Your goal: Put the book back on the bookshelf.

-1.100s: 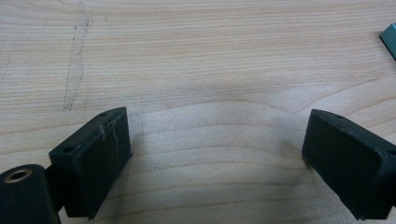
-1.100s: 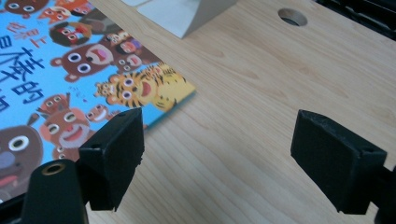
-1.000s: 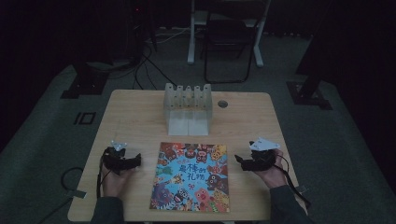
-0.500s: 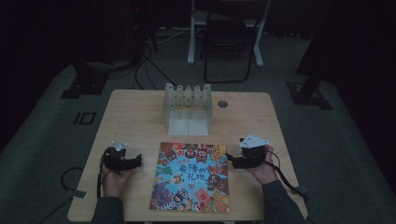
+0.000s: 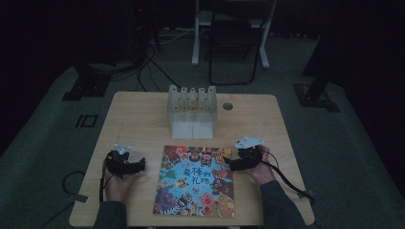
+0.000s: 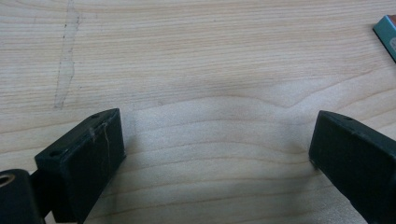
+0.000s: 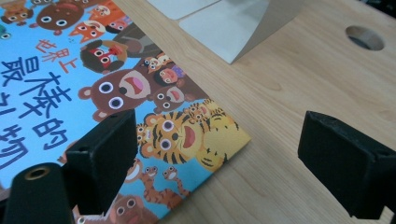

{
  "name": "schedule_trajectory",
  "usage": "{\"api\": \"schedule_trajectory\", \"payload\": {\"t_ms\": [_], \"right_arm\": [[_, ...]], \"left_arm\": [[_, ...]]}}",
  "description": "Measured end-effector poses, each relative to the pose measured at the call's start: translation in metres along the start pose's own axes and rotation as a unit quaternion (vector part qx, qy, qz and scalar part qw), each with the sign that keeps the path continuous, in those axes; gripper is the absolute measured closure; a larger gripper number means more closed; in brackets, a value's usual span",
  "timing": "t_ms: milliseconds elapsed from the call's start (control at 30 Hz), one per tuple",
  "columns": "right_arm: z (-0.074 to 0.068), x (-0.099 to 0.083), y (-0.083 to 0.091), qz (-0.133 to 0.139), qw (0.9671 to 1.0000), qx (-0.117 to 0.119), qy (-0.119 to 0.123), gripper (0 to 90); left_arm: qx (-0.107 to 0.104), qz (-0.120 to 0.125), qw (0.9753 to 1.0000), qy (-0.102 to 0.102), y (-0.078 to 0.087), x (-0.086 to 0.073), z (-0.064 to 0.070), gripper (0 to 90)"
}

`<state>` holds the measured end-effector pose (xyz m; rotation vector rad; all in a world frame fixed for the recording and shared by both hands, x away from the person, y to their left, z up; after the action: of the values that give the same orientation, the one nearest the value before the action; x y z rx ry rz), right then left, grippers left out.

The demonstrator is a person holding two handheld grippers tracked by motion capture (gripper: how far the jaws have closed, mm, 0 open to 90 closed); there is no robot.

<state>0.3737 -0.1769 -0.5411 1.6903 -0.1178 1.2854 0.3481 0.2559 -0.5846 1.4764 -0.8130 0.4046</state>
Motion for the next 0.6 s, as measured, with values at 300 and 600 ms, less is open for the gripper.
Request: {"api": "schedule_trajectory", "payload": {"t_ms": [300, 600], "right_arm": [[0.002, -0.003, -0.019, -0.015, 0.9997, 0.019, -0.011, 11.3], [0.009, -0.006, -0.036, -0.024, 0.9986, 0.036, -0.032, 11.3]], "left_arm": [[-0.007, 0.008, 0.9999, -0.008, 0.002, 0.000, 0.003, 7.2], [-0.010, 0.015, 0.9998, -0.013, 0.003, 0.000, 0.004, 14.1]]}}
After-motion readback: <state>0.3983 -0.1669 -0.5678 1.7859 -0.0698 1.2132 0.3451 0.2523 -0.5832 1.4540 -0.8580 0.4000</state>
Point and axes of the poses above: each handheld gripper's, and its own axes: y roughly backward along the jaws, x roughly out of its top, z roughly to its right, the point moved 3 cm from there along -y, roughly forward along the jaws, and after that the axes turned 6 degrees about -y, right-handed, at the moved point
